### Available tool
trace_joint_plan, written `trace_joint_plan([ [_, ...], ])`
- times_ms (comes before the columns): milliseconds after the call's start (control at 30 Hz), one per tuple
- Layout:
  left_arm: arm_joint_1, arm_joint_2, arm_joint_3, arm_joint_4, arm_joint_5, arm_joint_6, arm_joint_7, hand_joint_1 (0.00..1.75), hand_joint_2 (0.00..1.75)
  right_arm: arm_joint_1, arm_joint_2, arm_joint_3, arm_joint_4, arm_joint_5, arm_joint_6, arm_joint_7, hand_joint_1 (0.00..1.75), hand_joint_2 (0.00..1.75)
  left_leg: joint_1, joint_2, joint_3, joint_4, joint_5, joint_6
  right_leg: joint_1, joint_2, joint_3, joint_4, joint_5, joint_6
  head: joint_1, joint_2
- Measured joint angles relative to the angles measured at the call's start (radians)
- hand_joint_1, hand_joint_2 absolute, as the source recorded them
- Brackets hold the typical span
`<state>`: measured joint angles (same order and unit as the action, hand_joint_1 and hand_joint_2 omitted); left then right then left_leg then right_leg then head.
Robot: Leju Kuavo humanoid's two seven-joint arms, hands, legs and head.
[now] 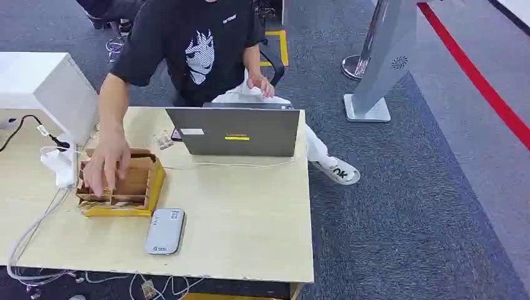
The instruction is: Pass the card to the sensor for recognition and then transmit it.
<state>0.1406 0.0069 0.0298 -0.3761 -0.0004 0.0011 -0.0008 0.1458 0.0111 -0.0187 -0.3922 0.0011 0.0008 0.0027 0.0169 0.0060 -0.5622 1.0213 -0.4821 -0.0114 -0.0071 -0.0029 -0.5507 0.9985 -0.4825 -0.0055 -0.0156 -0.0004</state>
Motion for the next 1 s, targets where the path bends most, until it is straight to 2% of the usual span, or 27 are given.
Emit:
trace_joint_plan([
  [100, 0.000, -0.005, 0.004, -0.005, -0.013, -0.004, 0.000, 0.00, 1.75, -0.001, 0.000, 0.000, 0.000, -0.003, 0.000, 0.000, 0.00, 1.75, 0.000, 0.000, 0.000, 0.000, 0.000, 0.000, 0.000, 0.000, 0.000, 0.000, 0.000, 0.000, 0.000, 0.000],
  [233, 0.000, -0.020, 0.057, -0.032, -0.100, -0.048, -0.009, 0.00, 1.75, -0.006, -0.003, -0.001, 0.002, -0.032, 0.000, -0.005, 0.00, 1.75, 0.000, 0.000, 0.000, 0.000, 0.000, 0.000, 0.000, 0.000, 0.000, 0.000, 0.000, 0.000, 0.000, 0.000],
  [600, 0.000, -0.051, 0.272, -0.117, -0.377, -0.181, -0.031, 0.00, 1.75, -0.033, -0.018, -0.027, 0.026, -0.131, 0.000, -0.034, 0.00, 1.75, -0.001, -0.001, 0.000, 0.000, 0.000, 0.000, -0.001, 0.000, 0.000, 0.000, 0.000, 0.000, 0.000, 0.000],
  [1000, 0.000, -0.122, 0.542, -0.220, -0.681, -0.348, -0.057, 0.00, 1.75, -0.066, -0.034, -0.080, 0.063, -0.248, 0.002, -0.069, 0.00, 1.75, -0.004, -0.002, 0.000, 0.000, 0.000, 0.001, -0.003, -0.001, 0.000, 0.000, 0.000, 0.001, 0.000, 0.000],
])
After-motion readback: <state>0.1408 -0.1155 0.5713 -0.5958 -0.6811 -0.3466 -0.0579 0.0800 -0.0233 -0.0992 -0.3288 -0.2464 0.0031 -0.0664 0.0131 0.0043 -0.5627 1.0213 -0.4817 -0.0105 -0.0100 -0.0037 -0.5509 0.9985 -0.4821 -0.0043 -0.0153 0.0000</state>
